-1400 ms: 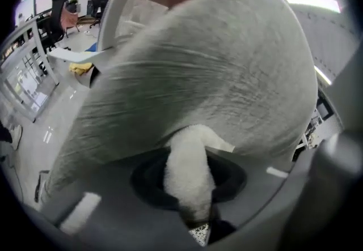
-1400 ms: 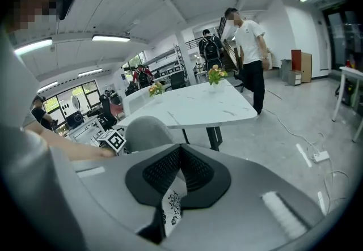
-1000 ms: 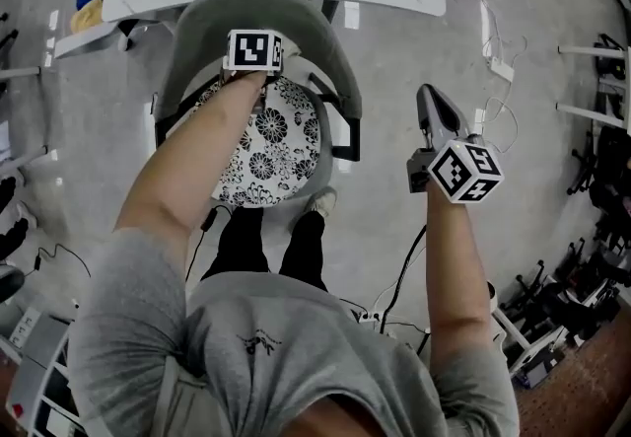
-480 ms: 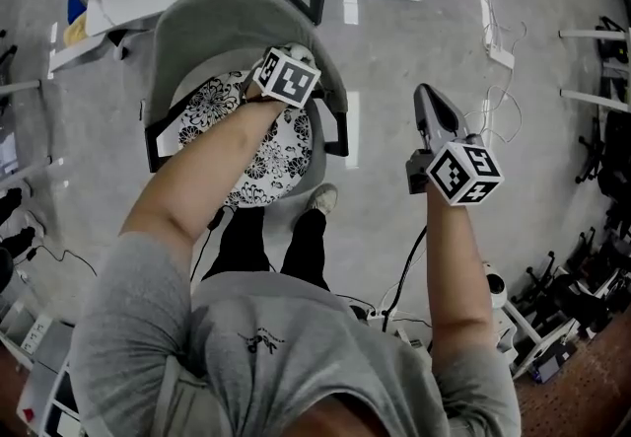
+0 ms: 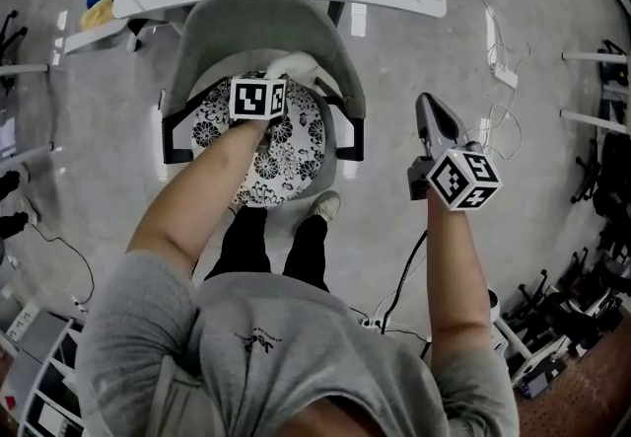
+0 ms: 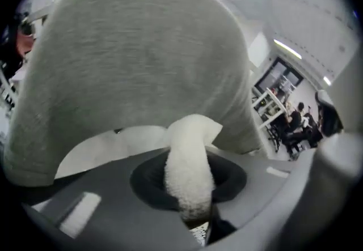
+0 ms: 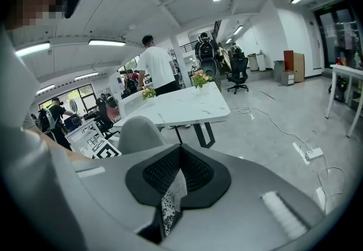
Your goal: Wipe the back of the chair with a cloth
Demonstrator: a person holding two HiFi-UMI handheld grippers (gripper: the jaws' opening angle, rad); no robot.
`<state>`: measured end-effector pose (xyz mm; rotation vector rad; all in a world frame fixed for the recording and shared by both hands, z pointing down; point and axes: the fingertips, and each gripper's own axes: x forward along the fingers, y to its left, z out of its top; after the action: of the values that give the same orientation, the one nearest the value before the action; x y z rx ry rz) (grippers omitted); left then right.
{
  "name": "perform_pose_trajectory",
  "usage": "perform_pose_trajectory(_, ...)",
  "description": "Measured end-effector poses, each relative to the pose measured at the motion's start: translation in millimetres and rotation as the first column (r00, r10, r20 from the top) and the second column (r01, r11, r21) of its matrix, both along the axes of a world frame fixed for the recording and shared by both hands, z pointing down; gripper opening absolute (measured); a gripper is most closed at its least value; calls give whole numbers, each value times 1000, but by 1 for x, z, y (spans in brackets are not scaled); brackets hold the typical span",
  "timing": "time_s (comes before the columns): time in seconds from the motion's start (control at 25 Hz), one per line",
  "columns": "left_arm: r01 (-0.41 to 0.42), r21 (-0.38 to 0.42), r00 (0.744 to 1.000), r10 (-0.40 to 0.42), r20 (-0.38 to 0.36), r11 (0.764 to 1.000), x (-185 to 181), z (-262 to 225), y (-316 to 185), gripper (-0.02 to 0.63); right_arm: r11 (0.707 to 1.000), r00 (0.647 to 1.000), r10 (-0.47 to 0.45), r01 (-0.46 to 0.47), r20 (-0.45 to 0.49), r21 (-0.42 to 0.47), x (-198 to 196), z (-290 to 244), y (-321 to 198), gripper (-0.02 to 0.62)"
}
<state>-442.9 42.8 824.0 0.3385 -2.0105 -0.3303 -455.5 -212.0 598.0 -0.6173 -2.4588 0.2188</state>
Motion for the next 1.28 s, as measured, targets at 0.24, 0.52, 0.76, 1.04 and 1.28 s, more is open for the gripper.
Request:
perform_pose_trajectory(0.24, 295, -72, 948, -301, -101, 953, 54, 41, 140, 138, 999, 999, -52, 52, -9, -5, -3, 6, 55, 5)
perform_pose_trajectory(0.52, 486, -85, 856, -493, -155, 870, 83, 66, 208, 138, 994, 994, -110, 110, -15, -9, -1, 8, 112, 5)
perform_pose_trajectory(0.76, 630, 4, 761, -616, -205, 777, 68, 75, 213, 138, 993, 992, -122, 122, -15, -4, 2, 9, 127, 5)
perform_pose_trajectory(1.04, 585, -18, 796, -578, -181, 811, 32, 79, 200, 138, 996, 996, -87, 87, -24, 12, -2, 15, 96, 5)
perform_pose_trajectory(1.28, 474, -71, 865, -479, -146, 878, -7, 81, 170, 138, 999, 999, -37, 37, -23, 18, -11, 22, 51, 5)
